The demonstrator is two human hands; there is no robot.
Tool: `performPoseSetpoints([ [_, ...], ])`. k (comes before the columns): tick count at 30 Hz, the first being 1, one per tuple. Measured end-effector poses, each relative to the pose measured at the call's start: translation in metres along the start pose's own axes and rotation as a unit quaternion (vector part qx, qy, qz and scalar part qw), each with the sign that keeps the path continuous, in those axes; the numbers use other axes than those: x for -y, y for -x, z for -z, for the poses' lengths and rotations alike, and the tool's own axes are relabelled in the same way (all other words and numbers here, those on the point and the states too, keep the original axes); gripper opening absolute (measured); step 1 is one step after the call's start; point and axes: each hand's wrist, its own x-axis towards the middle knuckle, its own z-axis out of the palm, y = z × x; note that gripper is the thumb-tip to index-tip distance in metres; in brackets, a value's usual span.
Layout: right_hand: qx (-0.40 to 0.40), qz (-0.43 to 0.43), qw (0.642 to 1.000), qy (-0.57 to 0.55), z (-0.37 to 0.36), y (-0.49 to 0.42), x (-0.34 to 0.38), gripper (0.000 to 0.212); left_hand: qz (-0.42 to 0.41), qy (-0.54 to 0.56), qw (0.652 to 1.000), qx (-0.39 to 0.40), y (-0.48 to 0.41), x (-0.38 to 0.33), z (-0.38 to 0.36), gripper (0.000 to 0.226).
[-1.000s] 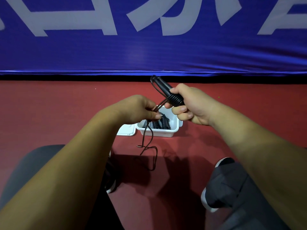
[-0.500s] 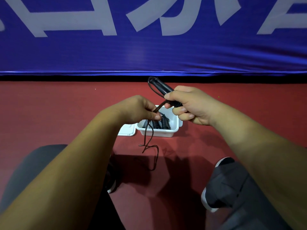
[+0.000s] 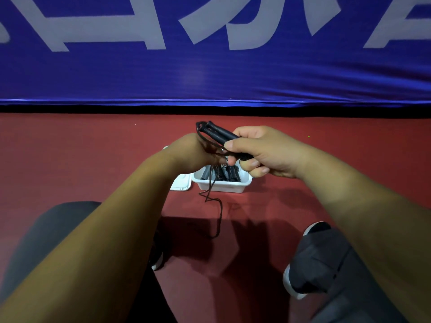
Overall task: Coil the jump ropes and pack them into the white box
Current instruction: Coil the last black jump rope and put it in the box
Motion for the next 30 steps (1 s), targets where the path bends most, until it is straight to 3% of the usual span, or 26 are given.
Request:
performPoseSetpoints([
  [4, 0.022, -0.012, 1.0, 0.011, 0.001, 0.002, 0.002, 0.023, 0.004, -0.005, 0.999, -0.032, 0.001, -0.009, 0.007, 0.03],
  [7, 0.064, -0.035, 0.997, 0.015, 0.001, 0.004, 0.002, 0.013, -0.018, 0.031, 0.998, -0.046, 0.002, -0.008, 0.014, 0.014],
  [10, 0.129, -0.07, 0.989, 0.024, 0.004, 0.007, 0.0, 0.019, -0.043, 0.089, 0.995, -0.031, 0.004, -0.013, 0.022, 0.017],
  [14, 0.217, -0.122, 0.968, -0.014, 0.005, 0.013, -0.003, 0.008, -0.066, 0.187, 0.98, 0.019, 0.007, -0.029, 0.027, 0.021],
  [18, 0.273, -0.177, 0.945, 0.02, 0.006, 0.012, -0.012, 0.013, -0.089, 0.162, 0.982, 0.046, 0.01, -0.04, 0.023, 0.029],
  [24, 0.19, -0.193, 0.961, 0.051, 0.011, 0.003, -0.021, 0.013, -0.101, 0.103, 0.99, 0.009, 0.017, -0.058, 0.024, 0.025],
  [30, 0.035, -0.16, 0.984, 0.073, 0.019, -0.014, -0.03, 0.006, -0.093, 0.063, 0.993, 0.025, 0.021, -0.059, 0.027, 0.02],
])
